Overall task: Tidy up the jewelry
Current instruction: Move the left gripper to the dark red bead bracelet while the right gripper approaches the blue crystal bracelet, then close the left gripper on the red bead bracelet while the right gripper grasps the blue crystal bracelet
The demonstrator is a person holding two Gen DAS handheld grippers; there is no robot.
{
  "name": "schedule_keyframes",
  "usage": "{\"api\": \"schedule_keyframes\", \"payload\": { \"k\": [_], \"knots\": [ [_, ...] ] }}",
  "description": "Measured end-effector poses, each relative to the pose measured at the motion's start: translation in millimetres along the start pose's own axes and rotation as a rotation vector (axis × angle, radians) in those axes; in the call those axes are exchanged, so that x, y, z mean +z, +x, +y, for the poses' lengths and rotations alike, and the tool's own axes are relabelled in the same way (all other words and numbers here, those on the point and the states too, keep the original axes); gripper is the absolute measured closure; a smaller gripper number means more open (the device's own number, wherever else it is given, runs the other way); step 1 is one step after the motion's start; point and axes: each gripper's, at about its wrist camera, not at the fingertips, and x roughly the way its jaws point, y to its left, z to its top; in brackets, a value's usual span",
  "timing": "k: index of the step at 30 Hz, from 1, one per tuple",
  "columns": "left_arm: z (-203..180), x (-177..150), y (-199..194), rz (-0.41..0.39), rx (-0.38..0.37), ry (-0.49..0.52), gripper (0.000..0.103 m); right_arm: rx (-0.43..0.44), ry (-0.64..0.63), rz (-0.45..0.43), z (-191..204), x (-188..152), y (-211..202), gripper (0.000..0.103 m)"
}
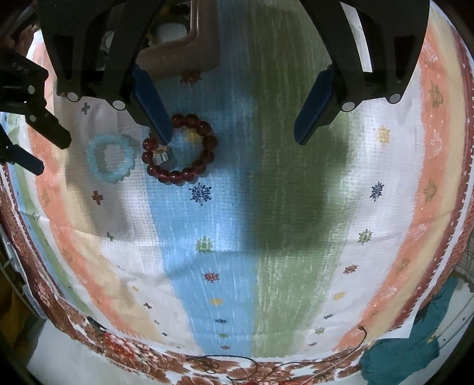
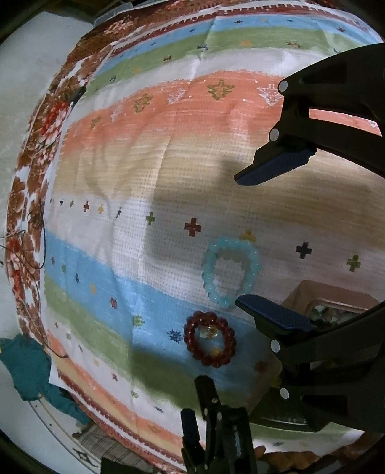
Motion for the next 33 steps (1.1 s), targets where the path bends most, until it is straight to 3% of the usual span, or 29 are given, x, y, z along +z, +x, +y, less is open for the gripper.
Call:
{"api": "schedule_keyframes", "payload": {
  "k": [18,21,26,29,33],
  "knots": [
    [1,8,25,0.044,0.012,0.020,0.022,-0.017,-0.024,0.052,0,9,30,0.028],
    [1,10,29,0.051,0.010,0.021,0.026,-0.018,-0.026,0.069,0,10,37,0.037],
    [4,11,36,0.063,-0.012,0.018,0.028,-0.012,-0.017,0.081,-3,10,44,0.039],
    [3,11,38,0.061,-0.006,0.033,0.029,-0.008,-0.019,0.091,-2,11,49,0.046],
    [0,10,40,0.056,0.005,0.064,0.043,-0.010,-0.043,0.107,0,8,57,0.055]
  ]
}}
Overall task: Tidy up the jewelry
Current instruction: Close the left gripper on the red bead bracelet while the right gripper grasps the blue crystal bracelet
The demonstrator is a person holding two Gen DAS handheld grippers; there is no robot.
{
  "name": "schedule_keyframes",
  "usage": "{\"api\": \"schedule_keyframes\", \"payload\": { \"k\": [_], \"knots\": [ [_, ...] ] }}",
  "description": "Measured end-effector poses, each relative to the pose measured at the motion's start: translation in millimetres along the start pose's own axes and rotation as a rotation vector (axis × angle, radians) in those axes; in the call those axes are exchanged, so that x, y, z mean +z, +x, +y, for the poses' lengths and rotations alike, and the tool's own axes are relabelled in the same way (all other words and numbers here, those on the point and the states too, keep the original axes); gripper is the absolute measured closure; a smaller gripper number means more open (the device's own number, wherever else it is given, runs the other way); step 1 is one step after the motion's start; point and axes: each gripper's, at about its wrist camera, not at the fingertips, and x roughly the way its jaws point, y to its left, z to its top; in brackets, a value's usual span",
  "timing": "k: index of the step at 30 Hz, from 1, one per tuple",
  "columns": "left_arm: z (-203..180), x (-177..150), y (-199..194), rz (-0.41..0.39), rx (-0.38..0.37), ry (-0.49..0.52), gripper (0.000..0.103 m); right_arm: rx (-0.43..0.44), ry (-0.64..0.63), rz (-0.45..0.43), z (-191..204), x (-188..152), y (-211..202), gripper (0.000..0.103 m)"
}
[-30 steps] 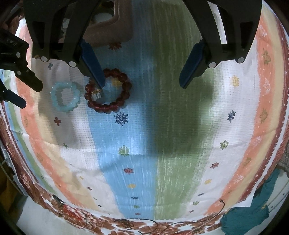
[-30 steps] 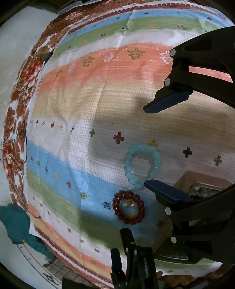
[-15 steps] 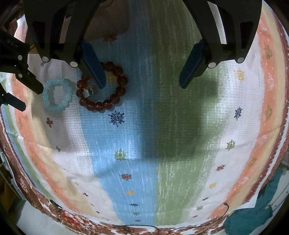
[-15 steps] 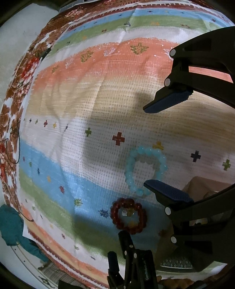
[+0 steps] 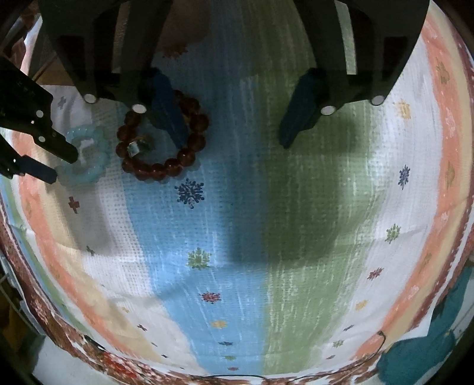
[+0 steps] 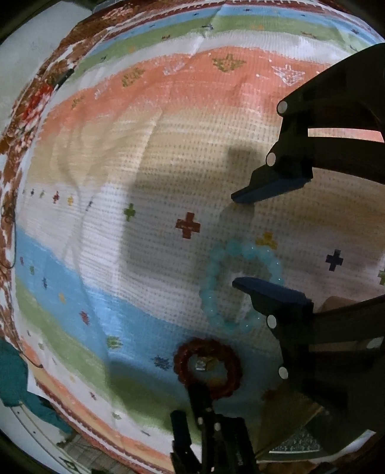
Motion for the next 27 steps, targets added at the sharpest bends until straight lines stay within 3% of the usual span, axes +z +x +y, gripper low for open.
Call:
{"api": "schedule_keyframes", "payload": {
  "k": [4,6,7,9,17,19,27],
  "knots": [
    [-5,-2,4,0.001,0.029,0.039,0.065,-0.005,-0.004,-0.010,-3,-1,2,0.073],
    [-6,-3,4,0.000,0.035,0.048,0.085,0.007,-0.002,-0.009,-3,0,2,0.081],
    [-6,-3,4,0.002,0.031,0.047,0.089,0.008,-0.010,-0.010,-2,-1,2,0.083],
    [-6,-3,4,0.002,0.032,0.049,0.090,0.000,-0.023,-0.012,1,-1,2,0.090],
    [-2,-1,-8,0.000,0.060,0.038,0.090,-0.018,-0.045,-0.034,2,0,-7,0.091],
    [-2,4,-22,-0.037,0.082,0.038,0.090,-0.013,-0.043,-0.040,2,1,-11,0.091],
    [9,10,-81,-0.162,0.033,-0.037,0.090,-0.003,-0.037,-0.072,5,-4,-33,0.091]
  ]
}}
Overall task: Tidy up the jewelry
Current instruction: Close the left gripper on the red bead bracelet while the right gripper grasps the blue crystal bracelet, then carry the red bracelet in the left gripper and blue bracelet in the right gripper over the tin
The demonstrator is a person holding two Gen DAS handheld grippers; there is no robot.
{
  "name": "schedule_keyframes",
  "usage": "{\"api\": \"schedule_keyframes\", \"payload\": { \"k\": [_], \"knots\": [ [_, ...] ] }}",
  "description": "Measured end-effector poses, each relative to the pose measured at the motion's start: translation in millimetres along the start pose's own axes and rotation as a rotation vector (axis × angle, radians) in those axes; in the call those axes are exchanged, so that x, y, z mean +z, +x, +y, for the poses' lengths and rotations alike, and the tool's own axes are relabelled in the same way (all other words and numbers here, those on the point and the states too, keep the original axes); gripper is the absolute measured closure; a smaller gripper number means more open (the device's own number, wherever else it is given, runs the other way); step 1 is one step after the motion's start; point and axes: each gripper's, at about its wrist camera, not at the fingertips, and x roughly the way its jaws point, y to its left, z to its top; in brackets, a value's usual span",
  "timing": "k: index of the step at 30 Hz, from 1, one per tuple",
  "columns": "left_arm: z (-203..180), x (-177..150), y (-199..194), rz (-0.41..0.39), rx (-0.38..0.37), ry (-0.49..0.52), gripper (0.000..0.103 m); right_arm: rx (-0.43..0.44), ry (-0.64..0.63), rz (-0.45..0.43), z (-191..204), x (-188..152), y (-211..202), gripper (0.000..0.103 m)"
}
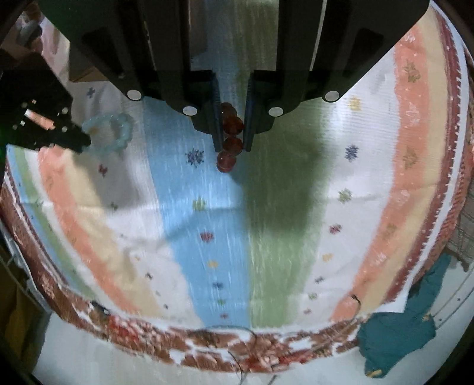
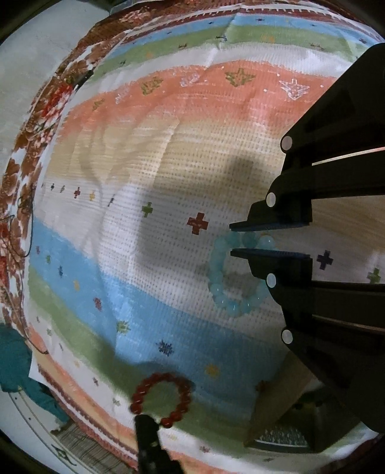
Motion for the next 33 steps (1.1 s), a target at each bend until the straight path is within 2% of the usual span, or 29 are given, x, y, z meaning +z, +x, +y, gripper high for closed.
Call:
{"api": "schedule_keyframes", "payload": {
  "k": [6,33],
  "knots": [
    [3,-1,-18,-0.033,-0.009,-0.021,0.090,0.014,0.011,-0.022,2,-5,-17,0.091],
    [-25,-24,-64,-0.084,-0.036,0.033,0.090,0.054,0.051,-0.132,9,-12,-78,0.091]
  ]
}}
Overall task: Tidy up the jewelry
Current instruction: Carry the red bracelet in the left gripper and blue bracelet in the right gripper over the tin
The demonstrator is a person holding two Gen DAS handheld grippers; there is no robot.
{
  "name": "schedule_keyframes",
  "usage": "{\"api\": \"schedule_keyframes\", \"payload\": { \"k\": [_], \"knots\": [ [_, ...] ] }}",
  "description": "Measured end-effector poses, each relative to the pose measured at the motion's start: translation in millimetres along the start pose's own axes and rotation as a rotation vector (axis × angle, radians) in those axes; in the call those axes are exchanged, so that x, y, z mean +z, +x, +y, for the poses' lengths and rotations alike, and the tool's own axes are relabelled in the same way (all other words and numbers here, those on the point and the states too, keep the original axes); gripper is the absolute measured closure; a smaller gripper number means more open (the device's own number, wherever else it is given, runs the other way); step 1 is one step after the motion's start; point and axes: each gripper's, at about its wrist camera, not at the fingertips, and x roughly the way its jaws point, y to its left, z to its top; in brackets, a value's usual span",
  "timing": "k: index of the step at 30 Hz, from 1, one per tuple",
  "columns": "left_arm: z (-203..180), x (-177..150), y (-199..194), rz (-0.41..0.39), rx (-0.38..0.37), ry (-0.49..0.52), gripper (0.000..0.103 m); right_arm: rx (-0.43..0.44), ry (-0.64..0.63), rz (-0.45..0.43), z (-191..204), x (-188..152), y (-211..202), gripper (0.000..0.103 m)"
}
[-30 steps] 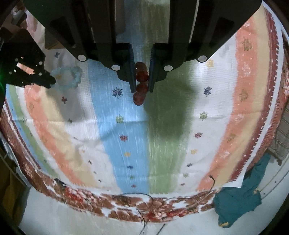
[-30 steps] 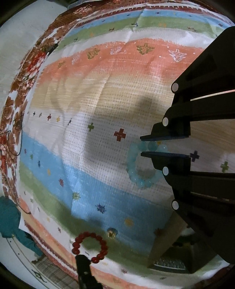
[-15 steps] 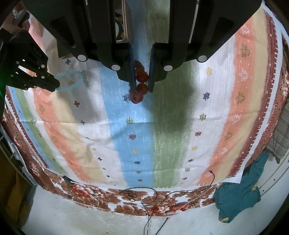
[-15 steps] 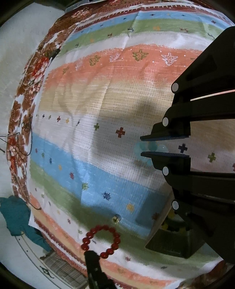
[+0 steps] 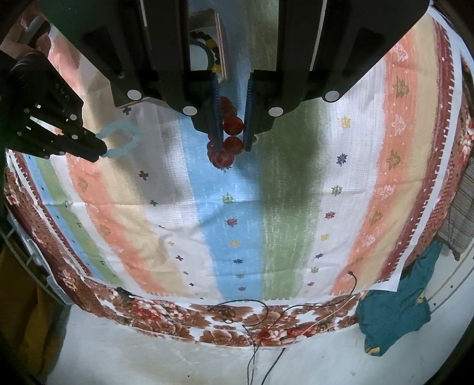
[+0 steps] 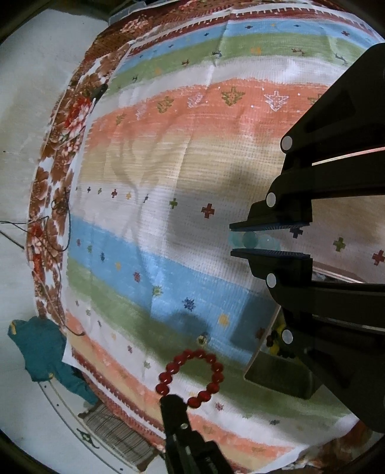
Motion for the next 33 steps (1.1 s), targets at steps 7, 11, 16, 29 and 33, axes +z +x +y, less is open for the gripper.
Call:
{"api": "schedule_keyframes", "payload": {
  "k": [7,11,16,29,33],
  "knots": [
    [-5,-6,-13,-0.019,-0.008,0.006,0.090,0.014,-0.007,-0.032,7,-3,-17,0.091],
    [-8,-11,-20,-0.022,-0.016,0.013,0.090,0.029,-0.010,-0.051,11,-5,-29,0.091],
    [-11,-16,-28,-0.032,-0.020,0.012,0.090,0.042,-0.015,-0.070,17,-9,-40,0.091],
    [-24,-32,-52,-0.057,-0.057,0.017,0.090,0.068,-0.023,-0.096,28,-22,-63,0.091],
    [-28,-37,-56,-0.057,-0.062,0.020,0.090,0.074,-0.023,-0.099,29,-26,-65,0.091]
  ]
}}
